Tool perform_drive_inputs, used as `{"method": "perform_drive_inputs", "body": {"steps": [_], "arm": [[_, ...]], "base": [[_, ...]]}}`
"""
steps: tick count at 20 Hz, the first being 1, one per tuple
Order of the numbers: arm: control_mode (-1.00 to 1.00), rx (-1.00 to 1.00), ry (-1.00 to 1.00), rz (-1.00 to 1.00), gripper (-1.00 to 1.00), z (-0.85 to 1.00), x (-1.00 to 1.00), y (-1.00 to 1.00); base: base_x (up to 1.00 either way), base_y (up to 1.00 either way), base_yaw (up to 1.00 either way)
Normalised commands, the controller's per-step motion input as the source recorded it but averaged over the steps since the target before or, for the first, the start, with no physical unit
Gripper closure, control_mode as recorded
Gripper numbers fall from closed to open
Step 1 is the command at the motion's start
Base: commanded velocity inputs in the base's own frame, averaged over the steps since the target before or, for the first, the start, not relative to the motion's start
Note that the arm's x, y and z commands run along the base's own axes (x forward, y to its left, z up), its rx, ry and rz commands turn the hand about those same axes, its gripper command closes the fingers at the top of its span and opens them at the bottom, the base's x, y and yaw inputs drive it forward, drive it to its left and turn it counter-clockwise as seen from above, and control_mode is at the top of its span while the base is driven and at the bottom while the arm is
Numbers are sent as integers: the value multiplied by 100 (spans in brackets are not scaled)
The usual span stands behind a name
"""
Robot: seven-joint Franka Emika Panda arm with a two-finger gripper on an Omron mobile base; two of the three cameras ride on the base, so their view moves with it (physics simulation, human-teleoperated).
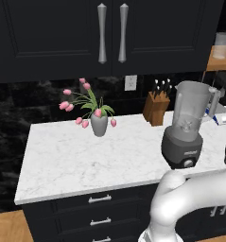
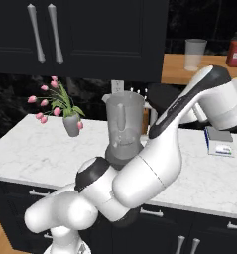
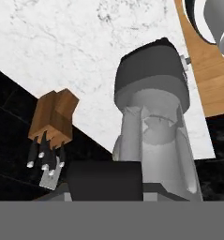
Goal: Close the lid blender by securely placing the lid on top.
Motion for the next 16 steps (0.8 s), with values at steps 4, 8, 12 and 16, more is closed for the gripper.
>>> {"method": "perform_drive_inputs", "body": {"steps": [4,8,12,16], "arm": [[-100,0,9,13,100,54,7,87],[-100,-25,-1,23,100,51,-1,79],[-100,-22,-3,9,100,1,0,33],[-100,-25,0,5,100,-10,0,6]], "base": [[0,0,0],[0,0,0],[0,0,0],[0,0,0]]}}
